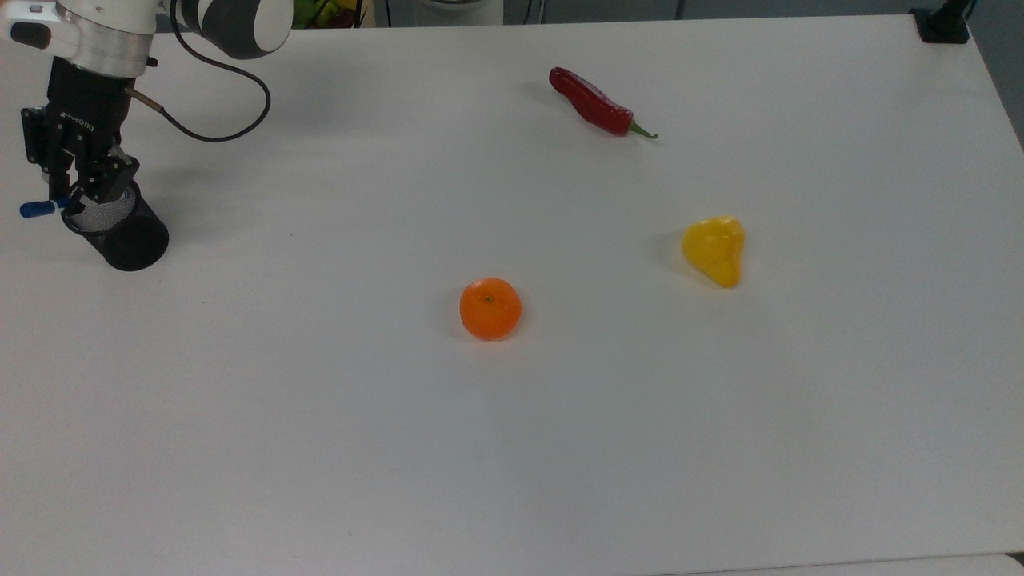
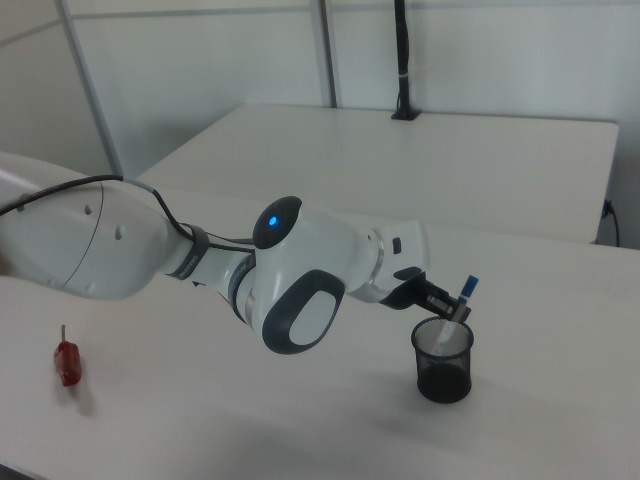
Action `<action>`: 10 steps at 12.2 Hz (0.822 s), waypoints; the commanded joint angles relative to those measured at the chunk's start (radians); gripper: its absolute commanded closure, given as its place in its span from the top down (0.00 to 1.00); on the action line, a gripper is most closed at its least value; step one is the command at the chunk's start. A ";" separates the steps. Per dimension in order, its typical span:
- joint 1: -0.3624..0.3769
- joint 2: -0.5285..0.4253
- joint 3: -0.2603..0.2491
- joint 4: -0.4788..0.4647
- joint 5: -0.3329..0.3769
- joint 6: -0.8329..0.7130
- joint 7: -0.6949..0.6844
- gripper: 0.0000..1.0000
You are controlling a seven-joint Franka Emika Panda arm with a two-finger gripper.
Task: Place marker
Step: 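Lower the marker into the pen cup and open the gripper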
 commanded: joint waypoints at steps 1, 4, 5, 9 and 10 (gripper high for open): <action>0.003 -0.015 -0.007 -0.019 -0.011 0.026 -0.013 0.67; 0.000 -0.025 -0.007 -0.014 -0.011 0.021 -0.005 1.00; 0.000 -0.042 -0.007 -0.010 -0.011 0.012 -0.004 1.00; -0.001 -0.140 0.004 0.085 -0.009 -0.265 -0.004 1.00; 0.000 -0.168 0.010 0.134 -0.007 -0.391 -0.002 1.00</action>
